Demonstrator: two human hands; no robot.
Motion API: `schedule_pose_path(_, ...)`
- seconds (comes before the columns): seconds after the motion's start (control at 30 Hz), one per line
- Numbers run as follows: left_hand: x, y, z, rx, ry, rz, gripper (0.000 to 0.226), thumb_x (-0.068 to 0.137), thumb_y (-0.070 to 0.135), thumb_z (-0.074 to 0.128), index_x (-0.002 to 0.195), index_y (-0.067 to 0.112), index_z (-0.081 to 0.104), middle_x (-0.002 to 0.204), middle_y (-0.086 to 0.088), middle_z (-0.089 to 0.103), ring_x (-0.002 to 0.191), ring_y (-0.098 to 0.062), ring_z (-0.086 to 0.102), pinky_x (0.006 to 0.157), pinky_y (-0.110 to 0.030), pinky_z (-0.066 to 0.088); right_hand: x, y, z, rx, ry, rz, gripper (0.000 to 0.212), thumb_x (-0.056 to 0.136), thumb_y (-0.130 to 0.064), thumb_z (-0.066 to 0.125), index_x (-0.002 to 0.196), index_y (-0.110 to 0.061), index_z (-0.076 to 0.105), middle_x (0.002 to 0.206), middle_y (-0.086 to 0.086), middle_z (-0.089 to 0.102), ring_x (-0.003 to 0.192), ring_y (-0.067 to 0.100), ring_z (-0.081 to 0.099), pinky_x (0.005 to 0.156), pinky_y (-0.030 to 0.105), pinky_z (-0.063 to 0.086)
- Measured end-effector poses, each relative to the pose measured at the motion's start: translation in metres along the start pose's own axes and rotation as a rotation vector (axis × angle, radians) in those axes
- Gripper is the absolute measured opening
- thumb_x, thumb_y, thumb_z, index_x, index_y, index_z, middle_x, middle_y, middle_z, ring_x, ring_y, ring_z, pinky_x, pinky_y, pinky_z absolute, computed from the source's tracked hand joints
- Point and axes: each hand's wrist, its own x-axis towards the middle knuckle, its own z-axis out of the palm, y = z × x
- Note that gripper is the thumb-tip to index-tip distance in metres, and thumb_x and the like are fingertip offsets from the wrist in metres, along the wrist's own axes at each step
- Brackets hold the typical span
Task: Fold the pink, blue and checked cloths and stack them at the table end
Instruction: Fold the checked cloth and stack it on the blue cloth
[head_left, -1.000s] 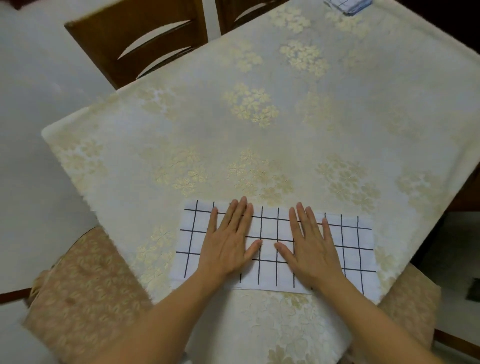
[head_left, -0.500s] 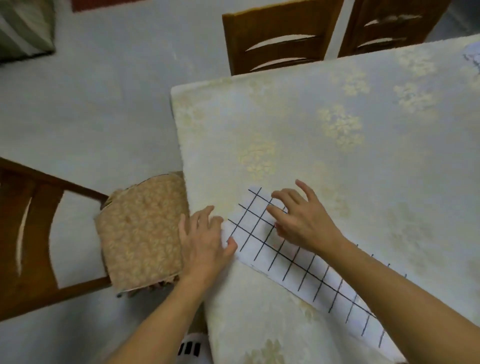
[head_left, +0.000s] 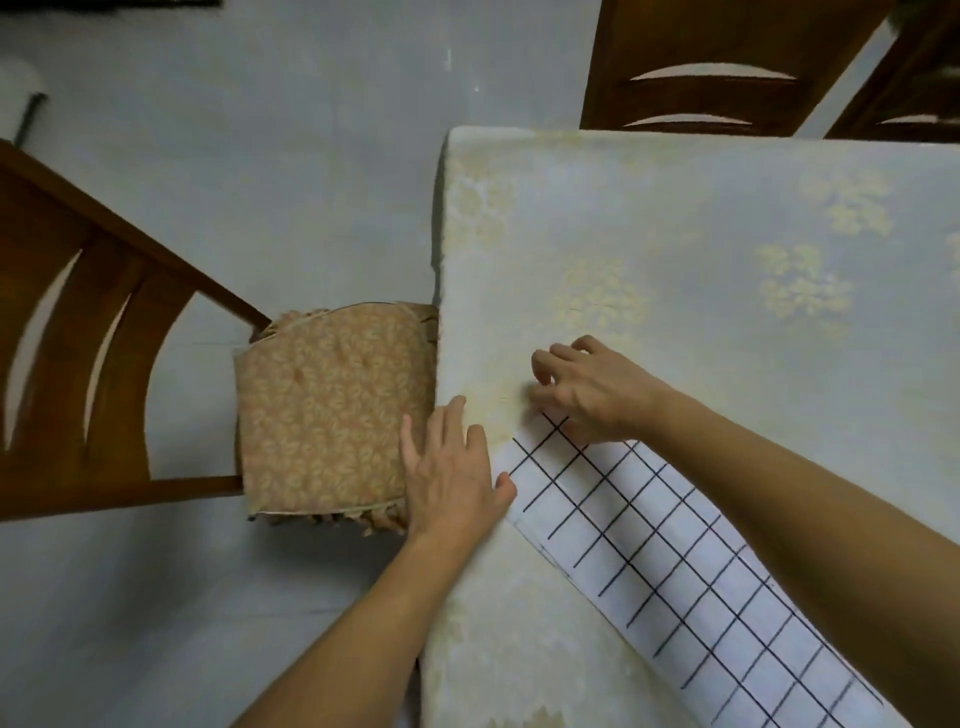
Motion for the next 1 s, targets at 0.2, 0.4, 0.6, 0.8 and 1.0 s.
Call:
schedule_pose_path(0.2,-0.002,0.008,-0.001,-0.029,-0.022,-0.008,0.039,0.072,0.047,0.061,0.096,0.016,0.068,0.151,-0.008,0.039,0.137,-0.023,0.034,0.118,-0.058,0.015,0.015,0.007,-0.005,-0.003,-0.112,-0.032,0.04,0.064,-0.031,0.066,0.103,-0.024,0.062,0.106,0.002,0.048,0.091,0.022,0.049,0.079,0.038,0.043)
schedule_pose_path(0.4,0.0,0.014,-0.004,-0.034,-0.059,-0.028,0.029,0.073,0.041,0.061,0.083,0.016,0.07,0.153,-0.008,0.038,0.14,-0.021,0.03,0.118,-0.06,0.012,0.016,0.003,-0.007,-0.021,-0.176,-0.047,0.031,0.073,-0.036,0.062,0.103,-0.029,0.064,0.11,-0.001,0.047,0.099,0.02,0.047,0.086,0.039,0.041)
schedule_pose_path(0.6,0.001,0.018,-0.006,-0.068,-0.086,0.017,0.01,0.071,0.03,0.064,0.07,0.02,0.061,0.153,-0.007,0.035,0.141,-0.021,0.026,0.118,-0.062,0.007,0.009,0.003,-0.008,-0.026,-0.211,-0.037,0.029,0.074,-0.036,0.059,0.102,-0.033,0.065,0.105,-0.003,0.047,0.098,0.018,0.045,0.085,0.037,0.04)
schedule_pose_path(0.8,0.002,0.015,-0.013,-0.038,-0.098,0.055,0.013,0.068,0.031,0.063,0.073,0.019,0.065,0.147,-0.005,0.042,0.137,-0.02,0.031,0.117,-0.063,0.005,0.002,0.01,-0.011,-0.037,-0.226,-0.034,0.038,0.074,-0.041,0.064,0.109,-0.027,0.066,0.107,-0.003,0.049,0.099,0.019,0.045,0.086,0.038,0.041)
schedule_pose_path(1.0,0.013,0.013,-0.019,-0.021,-0.216,0.112,0.028,0.077,0.035,0.056,0.099,0.021,0.066,0.158,0.0,0.021,0.143,-0.021,0.016,0.115,-0.064,-0.005,0.0,0.019,-0.022,-0.059,-0.184,-0.039,0.022,0.085,-0.033,0.063,0.102,-0.021,0.068,0.117,0.0,0.051,0.109,0.021,0.045,0.095,0.041,0.039)
